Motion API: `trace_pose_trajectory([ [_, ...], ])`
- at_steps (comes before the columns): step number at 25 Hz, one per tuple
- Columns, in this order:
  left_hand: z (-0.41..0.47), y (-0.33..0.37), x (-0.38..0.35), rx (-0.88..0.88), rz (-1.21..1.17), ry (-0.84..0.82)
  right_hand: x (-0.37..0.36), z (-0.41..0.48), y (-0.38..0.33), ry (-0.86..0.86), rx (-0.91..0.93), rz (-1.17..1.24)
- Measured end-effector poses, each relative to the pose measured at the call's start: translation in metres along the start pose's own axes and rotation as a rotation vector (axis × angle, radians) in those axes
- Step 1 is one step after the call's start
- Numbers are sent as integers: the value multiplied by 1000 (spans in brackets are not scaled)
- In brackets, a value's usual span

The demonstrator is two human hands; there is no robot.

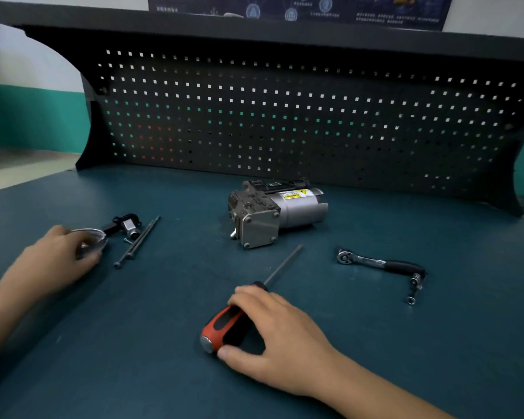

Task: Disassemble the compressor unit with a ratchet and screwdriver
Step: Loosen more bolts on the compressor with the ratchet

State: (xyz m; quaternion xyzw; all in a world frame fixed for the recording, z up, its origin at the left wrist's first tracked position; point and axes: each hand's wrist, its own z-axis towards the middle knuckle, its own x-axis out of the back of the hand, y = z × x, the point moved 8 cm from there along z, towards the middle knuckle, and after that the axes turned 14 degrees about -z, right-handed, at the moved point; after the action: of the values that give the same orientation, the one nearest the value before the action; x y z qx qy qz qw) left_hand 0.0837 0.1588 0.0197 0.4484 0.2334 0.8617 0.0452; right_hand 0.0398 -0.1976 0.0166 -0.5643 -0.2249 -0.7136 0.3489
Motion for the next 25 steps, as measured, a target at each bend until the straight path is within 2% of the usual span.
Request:
trace_pose_trajectory([
  [5, -11, 23, -20, -59, 34, -150, 1, -2, -2, -18, -9, 6],
  [11, -14, 42, -22, -96, -44, -133, 6, -4, -2, 35, -103, 17],
  [14, -14, 47, -17, -95, -79, -110, 9, -8, 1, 46, -159, 98],
  [17, -16, 65, 0, -106, -154, 38, 24, -19, 23, 127, -355, 409],
  [19, -17, 110, -2, -257, -236, 61, 35, -40, 51, 289, -543, 888],
  [21, -17, 162, -24, -354, -327, -30, 41, -72, 77, 479, -654, 1292],
  [23, -18, 198, -49, -350, -425, -131, 52, -102, 94, 641, -681, 1406],
  [25, -19, 222, -72, -340, -473, -181, 66, -130, 113, 794, -697, 1320],
])
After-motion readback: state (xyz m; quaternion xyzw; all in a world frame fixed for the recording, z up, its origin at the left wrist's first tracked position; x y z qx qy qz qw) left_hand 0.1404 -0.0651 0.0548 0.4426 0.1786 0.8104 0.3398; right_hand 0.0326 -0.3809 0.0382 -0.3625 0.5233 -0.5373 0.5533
